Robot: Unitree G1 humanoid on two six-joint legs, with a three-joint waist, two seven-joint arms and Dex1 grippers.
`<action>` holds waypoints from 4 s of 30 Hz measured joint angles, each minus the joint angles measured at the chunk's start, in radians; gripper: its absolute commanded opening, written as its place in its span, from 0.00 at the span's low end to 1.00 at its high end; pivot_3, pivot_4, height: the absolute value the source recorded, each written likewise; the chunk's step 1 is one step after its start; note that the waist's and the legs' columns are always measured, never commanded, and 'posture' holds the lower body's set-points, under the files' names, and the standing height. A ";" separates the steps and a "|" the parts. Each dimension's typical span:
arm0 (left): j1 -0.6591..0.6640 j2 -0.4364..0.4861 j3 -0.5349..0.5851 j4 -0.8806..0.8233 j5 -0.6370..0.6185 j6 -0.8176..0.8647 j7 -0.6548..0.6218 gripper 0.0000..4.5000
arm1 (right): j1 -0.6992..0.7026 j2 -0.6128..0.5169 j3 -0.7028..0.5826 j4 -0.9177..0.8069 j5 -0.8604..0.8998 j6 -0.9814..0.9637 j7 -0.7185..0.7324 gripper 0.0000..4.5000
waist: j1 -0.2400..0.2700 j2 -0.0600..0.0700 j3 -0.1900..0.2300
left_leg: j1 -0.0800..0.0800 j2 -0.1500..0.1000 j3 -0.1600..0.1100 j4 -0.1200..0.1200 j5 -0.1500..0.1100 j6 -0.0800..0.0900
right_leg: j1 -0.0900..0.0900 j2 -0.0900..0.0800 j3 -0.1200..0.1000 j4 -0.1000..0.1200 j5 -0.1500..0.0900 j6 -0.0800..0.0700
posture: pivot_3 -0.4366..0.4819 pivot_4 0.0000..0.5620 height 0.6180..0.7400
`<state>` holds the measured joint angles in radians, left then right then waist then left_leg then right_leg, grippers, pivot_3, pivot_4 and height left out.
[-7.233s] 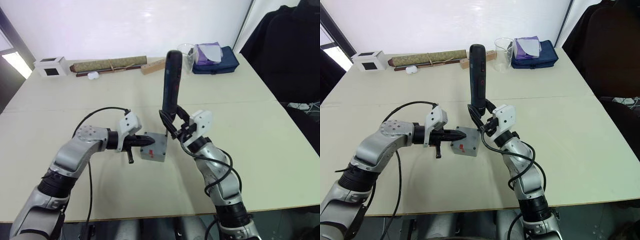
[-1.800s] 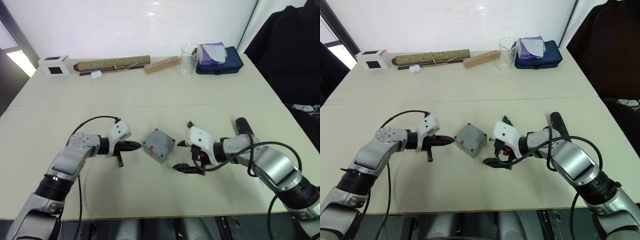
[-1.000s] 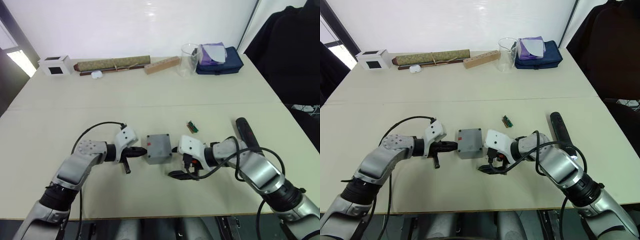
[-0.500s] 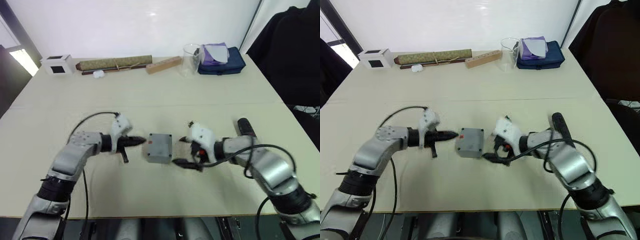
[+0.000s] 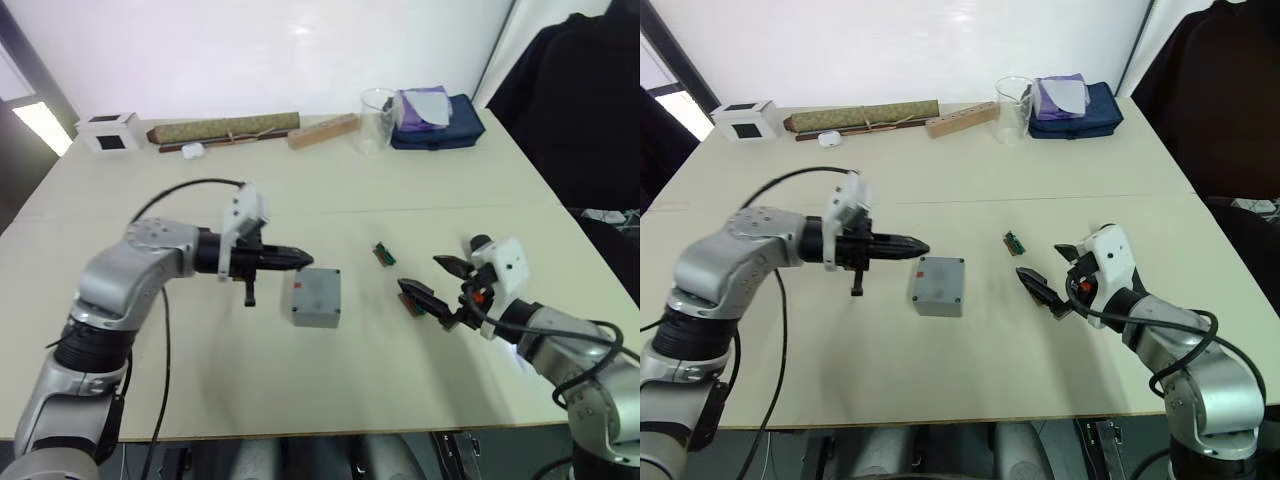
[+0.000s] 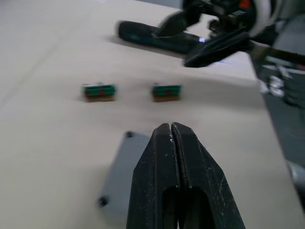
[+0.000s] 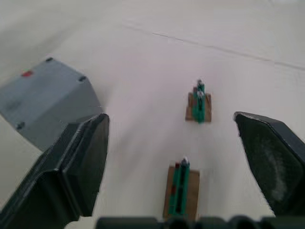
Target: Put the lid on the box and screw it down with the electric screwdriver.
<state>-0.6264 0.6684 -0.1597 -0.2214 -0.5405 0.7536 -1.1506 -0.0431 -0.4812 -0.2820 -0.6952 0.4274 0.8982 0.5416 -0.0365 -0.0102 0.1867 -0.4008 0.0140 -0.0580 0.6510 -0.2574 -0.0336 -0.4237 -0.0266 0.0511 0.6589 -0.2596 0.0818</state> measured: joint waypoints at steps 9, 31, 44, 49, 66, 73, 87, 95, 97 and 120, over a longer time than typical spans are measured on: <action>-0.039 0.017 -0.072 -0.010 0.045 -0.048 -0.062 0.00 | 0.097 0.007 0.110 0.059 -0.072 -0.135 -0.050 0.49 | -0.007 0.000 0.000 | 0.004 0.000 0.001 -0.002 0.000 0.000 | 0.000 0.001 0.001 0.004 -0.001 -0.002 | 0.48 0.27 1.00; -0.011 -0.033 -0.102 0.071 0.172 -0.150 0.034 0.00 | 0.016 0.021 0.232 0.246 -0.111 -0.221 -0.087 0.49 | -0.003 0.000 0.000 | 0.004 0.000 0.001 -0.002 0.000 0.000 | 0.001 0.000 0.001 0.004 -0.001 -0.001 | 0.48 0.27 1.00; 0.024 -0.041 -0.101 0.071 0.184 -0.173 0.042 0.00 | 0.014 0.021 0.239 0.273 -0.129 -0.271 -0.081 0.01 | -0.005 0.000 0.000 | 0.004 0.000 0.001 -0.002 0.000 0.000 | 0.001 0.000 0.001 0.004 -0.001 -0.001 | 0.48 0.27 1.00; 0.024 -0.044 -0.101 0.084 0.185 -0.175 0.042 0.00 | 0.002 0.021 0.245 0.283 -0.130 -0.272 -0.083 0.01 | -0.005 0.000 0.000 | 0.004 0.000 0.001 -0.002 0.000 0.000 | 0.001 0.000 0.001 0.004 -0.001 -0.001 | 0.48 0.27 1.00; 0.019 -0.043 0.007 0.174 0.146 -0.147 0.067 0.00 | -0.100 -0.031 0.197 0.126 -0.054 -0.211 -0.059 0.01 | -0.008 0.000 0.000 | 0.005 0.000 0.000 -0.002 0.000 0.000 | 0.001 0.001 0.001 0.005 -0.001 -0.001 | 0.48 0.27 1.00; 0.085 0.013 0.099 0.137 0.095 -0.089 0.076 0.00 | -0.239 0.033 0.330 0.133 -0.021 -0.215 -0.029 0.01 | -0.003 -0.001 0.000 | 0.005 0.000 0.000 -0.002 0.000 0.000 | 0.001 0.000 0.001 0.005 -0.001 -0.001 | 0.48 0.27 1.00; 0.201 0.037 0.166 0.004 0.019 -0.012 0.151 0.00 | -0.253 0.060 0.507 0.292 -0.132 -0.352 0.024 0.01 | -0.005 -0.001 0.000 | 0.005 0.000 0.000 -0.002 0.000 0.000 | 0.001 0.000 0.000 0.005 -0.001 -0.001 | 0.48 0.27 1.00; 0.187 0.034 0.150 0.005 0.018 -0.015 0.152 0.00 | -0.254 0.069 0.507 0.337 -0.171 -0.384 0.024 0.01 | -0.005 -0.001 0.000 | 0.005 0.000 0.000 -0.002 0.000 0.000 | 0.001 0.000 0.000 0.005 -0.001 -0.001 | 0.48 0.27 1.00; 0.187 0.033 0.140 0.005 0.018 -0.016 0.152 0.00 | -0.254 0.069 0.507 0.338 -0.174 -0.384 0.025 0.01 | -0.005 -0.001 0.000 | 0.005 0.000 0.000 -0.002 0.000 0.000 | 0.001 0.000 0.000 0.005 -0.001 -0.001 | 0.48 0.27 1.00; 0.167 -0.008 0.134 0.053 0.023 -0.053 0.151 0.00 | -0.257 0.052 0.444 0.305 -0.154 -0.300 0.036 0.77 | -0.002 -0.001 0.000 | 0.004 0.000 0.000 -0.002 0.000 0.000 | 0.001 -0.001 0.000 0.005 -0.001 -0.001 | 0.48 0.27 1.00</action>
<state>-0.4598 0.6604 -0.0262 -0.1686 -0.5178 0.7006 -0.9999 -0.3001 -0.4288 0.1619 -0.3898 0.2734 0.5984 0.5773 -0.0381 -0.0115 0.1872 -0.3964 0.0140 -0.0581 0.6491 -0.2574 -0.0337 -0.4229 -0.0272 0.0516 0.6637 -0.2609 0.0803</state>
